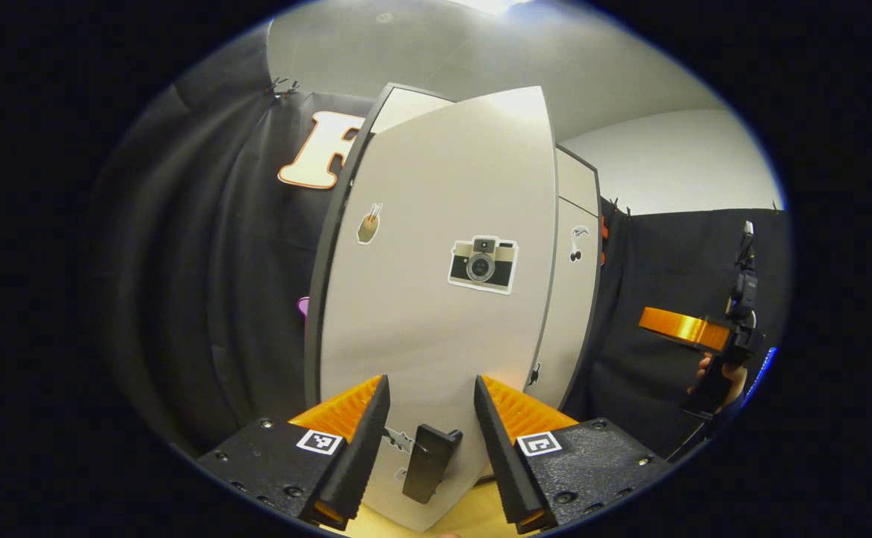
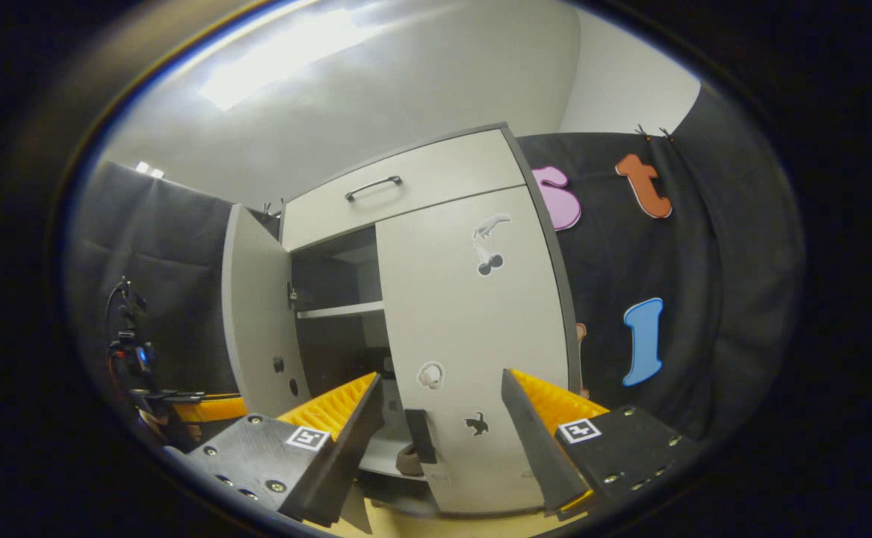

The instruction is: Grab one shoe with the right hand and put it into the shoe cabinet, grab the other shoe with the left hand and put it into the shoe cabinet; then close the right door with the right hand and the left door with the left hand.

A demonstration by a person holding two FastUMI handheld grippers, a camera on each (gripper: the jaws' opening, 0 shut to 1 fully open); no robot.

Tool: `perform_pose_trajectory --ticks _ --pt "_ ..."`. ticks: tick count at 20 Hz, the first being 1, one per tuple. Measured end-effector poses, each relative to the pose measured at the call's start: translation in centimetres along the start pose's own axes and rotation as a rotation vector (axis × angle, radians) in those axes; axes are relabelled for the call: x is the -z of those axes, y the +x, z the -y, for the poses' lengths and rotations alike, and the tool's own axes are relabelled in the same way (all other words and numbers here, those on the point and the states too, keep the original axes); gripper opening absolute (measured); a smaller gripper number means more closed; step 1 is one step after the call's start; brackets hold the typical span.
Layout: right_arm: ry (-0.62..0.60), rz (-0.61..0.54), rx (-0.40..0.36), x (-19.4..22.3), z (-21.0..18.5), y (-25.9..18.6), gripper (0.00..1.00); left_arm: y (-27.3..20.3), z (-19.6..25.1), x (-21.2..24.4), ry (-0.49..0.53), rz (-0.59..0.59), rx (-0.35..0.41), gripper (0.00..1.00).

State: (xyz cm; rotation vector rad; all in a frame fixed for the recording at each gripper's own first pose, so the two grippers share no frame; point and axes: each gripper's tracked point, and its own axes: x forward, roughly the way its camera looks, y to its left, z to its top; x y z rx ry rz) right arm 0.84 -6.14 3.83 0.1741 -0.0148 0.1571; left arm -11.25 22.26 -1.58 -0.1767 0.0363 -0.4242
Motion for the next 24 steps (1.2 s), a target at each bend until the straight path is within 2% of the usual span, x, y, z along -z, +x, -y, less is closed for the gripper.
perform_pose_trajectory --ticks 2,3,11,18,24 --pt "-0.011 -0.009 0.006 0.1 0.2 -0.7 0.95 -0.1 2.0 0.8 -0.015 -0.006 0.015 0.71" --pt "-0.020 -0.010 0.011 0.2 0.4 -1.0 0.95 2.1 1.0 1.1 -0.019 -0.012 0.014 0.71" --pt "-0.111 -0.030 0.073 1.6 2.0 -2.3 0.95 6.3 1.9 3.0 -0.018 -0.043 0.022 0.71" --pt "-0.128 -0.035 0.100 2.2 2.5 -2.5 0.95 9.5 2.6 3.3 0.023 -0.046 0.026 0.71" --pt "-0.140 -0.050 0.134 3.0 3.3 -2.7 0.95 12.1 2.8 3.8 0.010 -0.053 0.020 0.71"
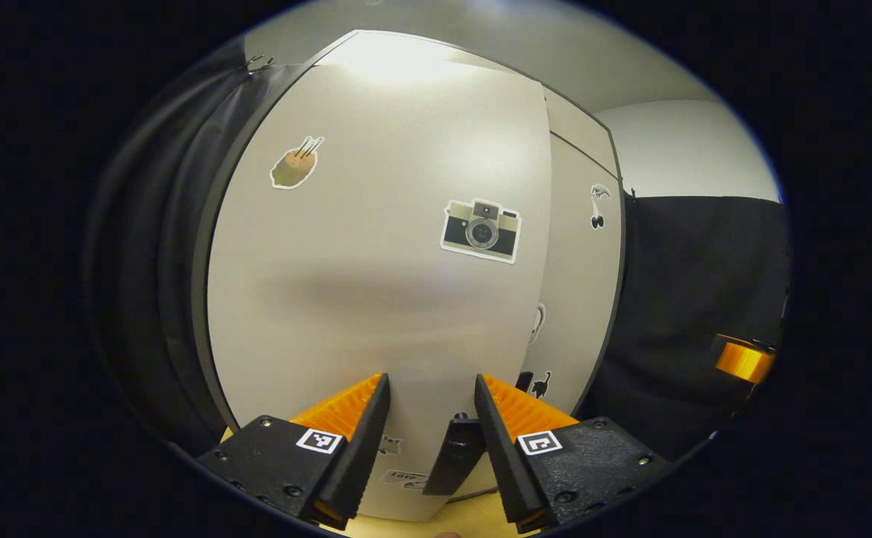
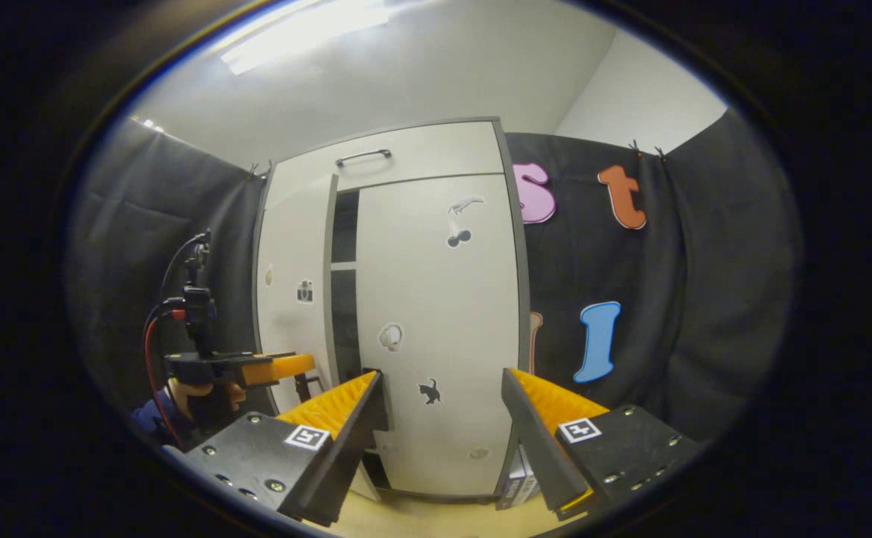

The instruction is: Grab one shoe with the right hand and put it into the shoe cabinet, grab the other shoe with the left hand and put it into the shoe cabinet; then close the right door with the right hand and the left door with the left hand.

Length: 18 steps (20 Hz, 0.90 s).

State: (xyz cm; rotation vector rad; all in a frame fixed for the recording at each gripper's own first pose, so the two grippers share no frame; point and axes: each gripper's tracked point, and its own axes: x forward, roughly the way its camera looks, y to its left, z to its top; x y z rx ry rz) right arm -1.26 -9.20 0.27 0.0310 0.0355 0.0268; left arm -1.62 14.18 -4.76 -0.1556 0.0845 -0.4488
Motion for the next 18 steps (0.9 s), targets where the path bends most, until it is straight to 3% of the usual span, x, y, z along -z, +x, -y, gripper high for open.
perform_pose_trajectory --ticks 2,3,4,8,18 --pt "0.002 -0.004 0.011 0.3 0.3 0.1 0.95 0.5 -0.1 0.1 0.011 0.004 -0.009 0.71" --pt "0.003 -0.008 0.016 0.4 0.5 0.1 0.95 0.8 -0.2 0.1 0.007 0.005 -0.011 0.77" --pt "0.005 -0.011 0.019 0.6 0.6 0.2 0.95 1.2 -0.3 0.0 -0.001 0.005 -0.010 0.71" --pt "0.017 -0.019 0.029 1.1 0.8 0.8 0.95 2.1 -1.0 0.0 -0.022 0.005 -0.009 0.69" --pt "0.010 -0.035 0.026 2.1 0.1 1.7 0.96 3.3 -1.3 -0.1 0.009 0.003 -0.028 0.68"
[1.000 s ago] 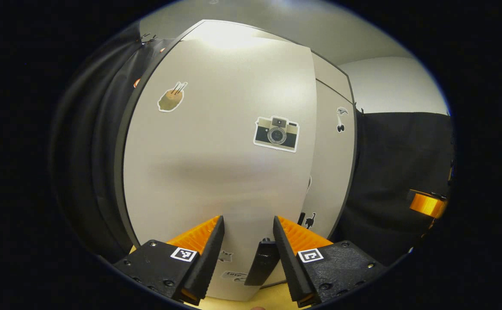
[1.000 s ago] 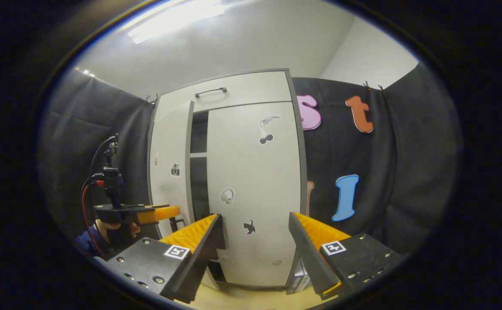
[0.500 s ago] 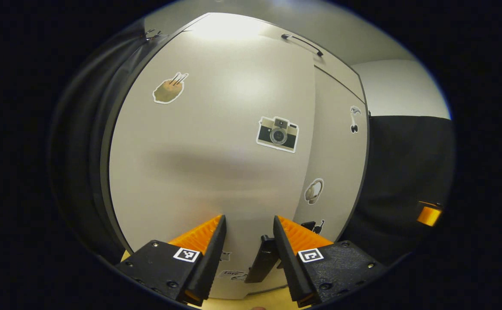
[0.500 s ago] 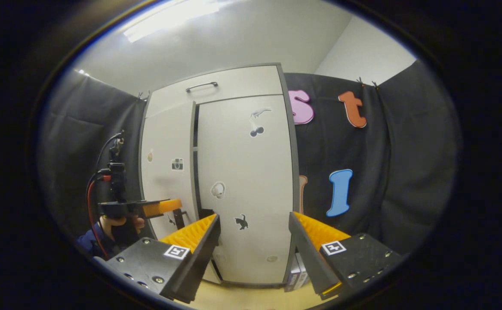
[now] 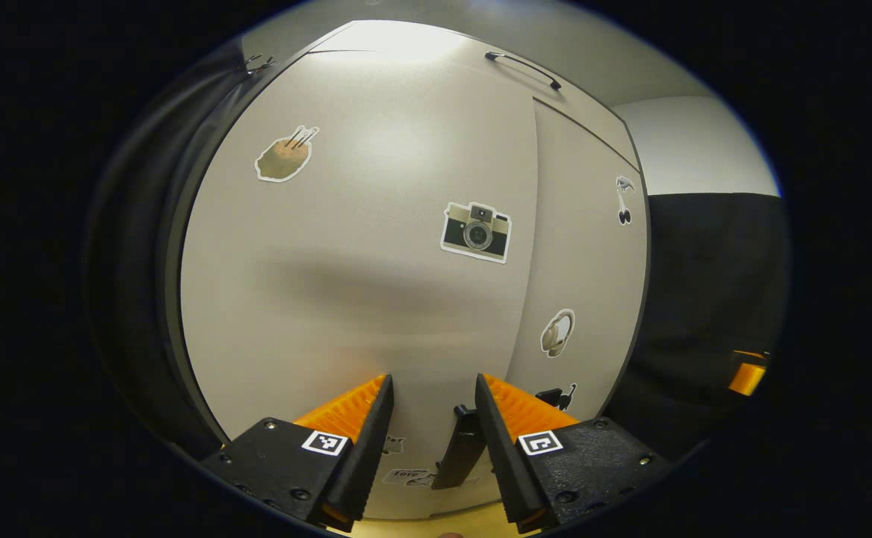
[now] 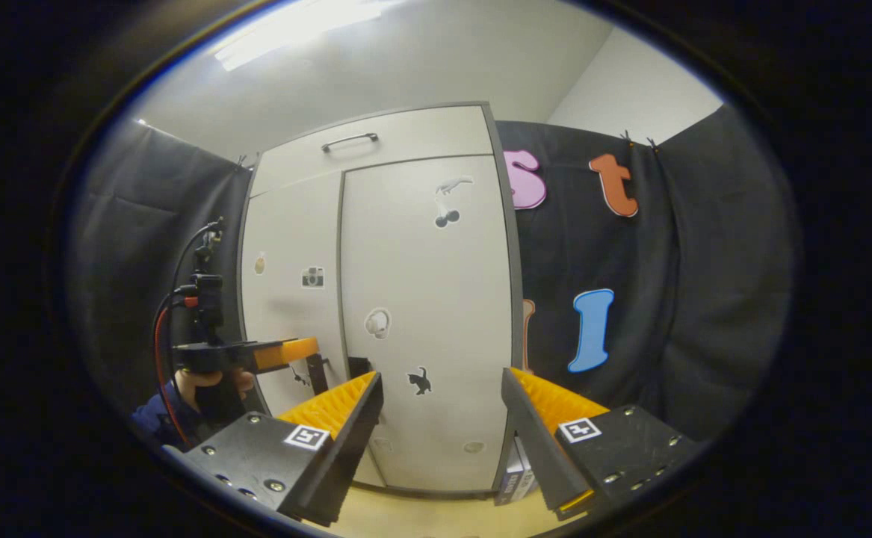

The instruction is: Grab one shoe with the right hand and put it into the shoe cabinet, grab the other shoe with the left hand and put it into the shoe cabinet; then close the right door with the right hand and the left door with the left hand.

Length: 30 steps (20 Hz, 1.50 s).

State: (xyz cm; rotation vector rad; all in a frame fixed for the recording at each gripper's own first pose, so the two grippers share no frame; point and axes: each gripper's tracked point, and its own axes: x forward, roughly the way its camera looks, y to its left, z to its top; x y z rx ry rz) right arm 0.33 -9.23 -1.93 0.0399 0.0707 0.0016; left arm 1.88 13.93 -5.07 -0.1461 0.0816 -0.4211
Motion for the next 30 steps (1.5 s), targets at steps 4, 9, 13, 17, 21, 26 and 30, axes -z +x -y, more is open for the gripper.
perform_pose_trajectory --ticks 4,9,13,17,21,26,30 --pt "0.002 -0.014 -0.014 0.7 -0.7 0.0 0.96 0.5 -0.1 0.1 0.005 -0.009 0.001 0.70" --pt "-0.008 -0.022 -0.009 0.8 -1.2 -0.6 0.96 -0.4 0.1 0.0 0.024 -0.058 -0.016 0.70" --pt "-0.028 0.016 0.023 -0.4 -1.8 -1.3 0.96 -4.6 2.0 -2.2 0.010 -0.041 0.011 0.71" --pt "-0.036 0.082 0.031 -3.1 -3.3 -2.1 0.95 -10.4 3.1 -5.8 0.043 0.024 -0.003 0.71" --pt "-0.034 0.143 0.026 -5.2 -5.6 -3.3 0.95 -16.2 4.0 -7.8 0.068 0.081 -0.031 0.71" --pt "-0.042 0.229 0.009 -7.5 -7.8 -5.2 0.95 -21.2 3.3 -9.7 0.105 0.165 -0.111 0.69" --pt "-0.041 0.241 -0.019 -7.9 -9.0 -6.1 0.95 -23.0 3.4 -10.4 0.118 0.197 -0.141 0.97"
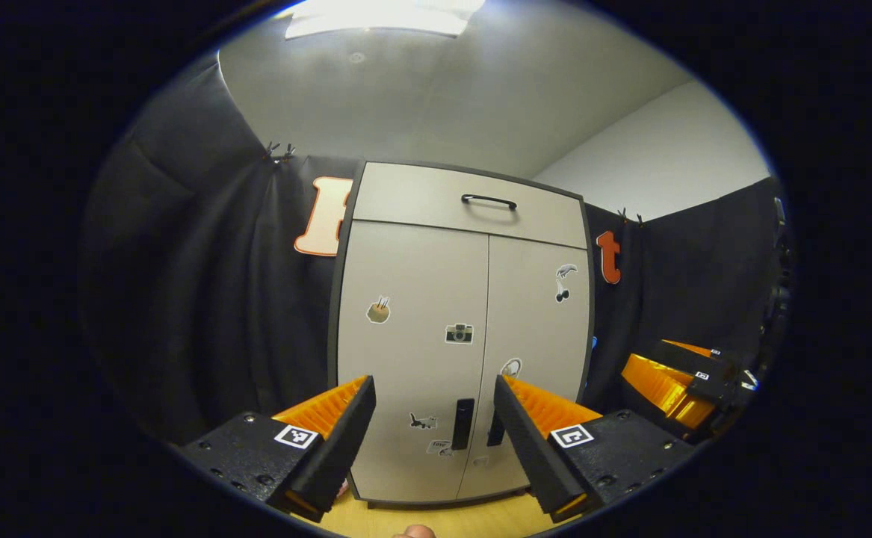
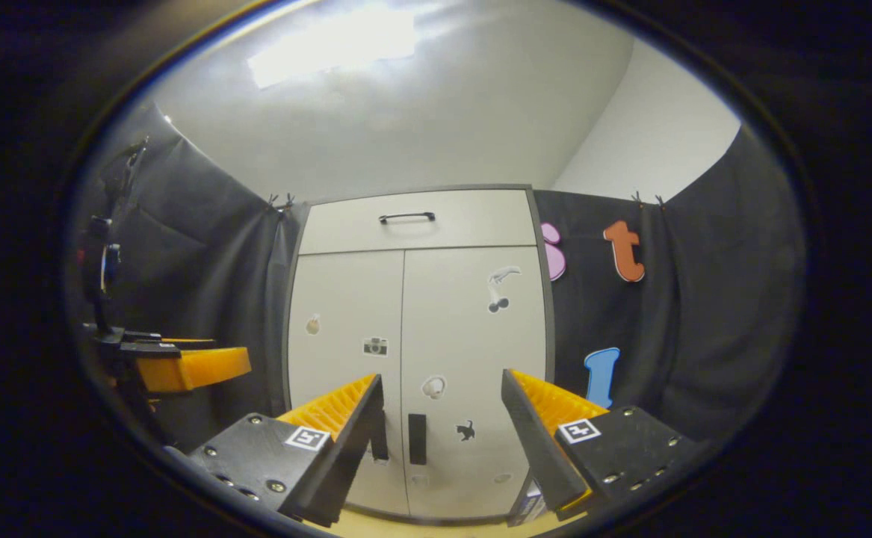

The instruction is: Grab one shoe with the right hand and put it into the shoe cabinet, grab the other shoe with the left hand and put it into the shoe cabinet; then close the right door with the right hand and the left door with the left hand.

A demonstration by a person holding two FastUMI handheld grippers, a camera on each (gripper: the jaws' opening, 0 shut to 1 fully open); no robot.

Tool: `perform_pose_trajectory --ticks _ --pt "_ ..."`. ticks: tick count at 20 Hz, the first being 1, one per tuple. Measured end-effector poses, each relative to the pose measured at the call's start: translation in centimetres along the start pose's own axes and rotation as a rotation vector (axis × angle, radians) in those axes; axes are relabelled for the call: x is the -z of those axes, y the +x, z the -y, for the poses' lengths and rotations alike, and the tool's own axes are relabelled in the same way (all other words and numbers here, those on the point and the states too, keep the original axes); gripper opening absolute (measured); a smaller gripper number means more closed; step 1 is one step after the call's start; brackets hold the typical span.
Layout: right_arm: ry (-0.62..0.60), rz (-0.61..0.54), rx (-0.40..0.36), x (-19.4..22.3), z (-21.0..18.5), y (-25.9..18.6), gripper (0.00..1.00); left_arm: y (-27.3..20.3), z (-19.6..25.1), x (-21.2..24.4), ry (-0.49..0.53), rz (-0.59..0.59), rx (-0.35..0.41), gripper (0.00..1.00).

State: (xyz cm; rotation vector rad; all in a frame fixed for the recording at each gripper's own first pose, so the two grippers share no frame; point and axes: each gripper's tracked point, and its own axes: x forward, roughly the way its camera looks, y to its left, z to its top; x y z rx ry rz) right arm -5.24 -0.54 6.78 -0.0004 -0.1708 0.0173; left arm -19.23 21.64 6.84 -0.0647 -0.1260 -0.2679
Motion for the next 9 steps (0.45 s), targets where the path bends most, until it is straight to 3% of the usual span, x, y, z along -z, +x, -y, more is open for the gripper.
perform_pose_trajectory --ticks 3,5,9 --pt "-0.007 0.010 0.009 -0.3 0.0 -0.5 0.88 -0.3 0.3 -0.5 -0.012 0.014 0.005 0.96" --pt "-0.014 0.016 0.018 -0.5 -0.1 -1.0 0.99 -0.5 0.3 -0.6 -0.015 0.015 0.007 0.96" --pt "-0.021 0.033 0.038 -1.1 0.1 -1.6 0.99 -0.6 0.5 -0.2 -0.016 0.003 0.016 0.96"
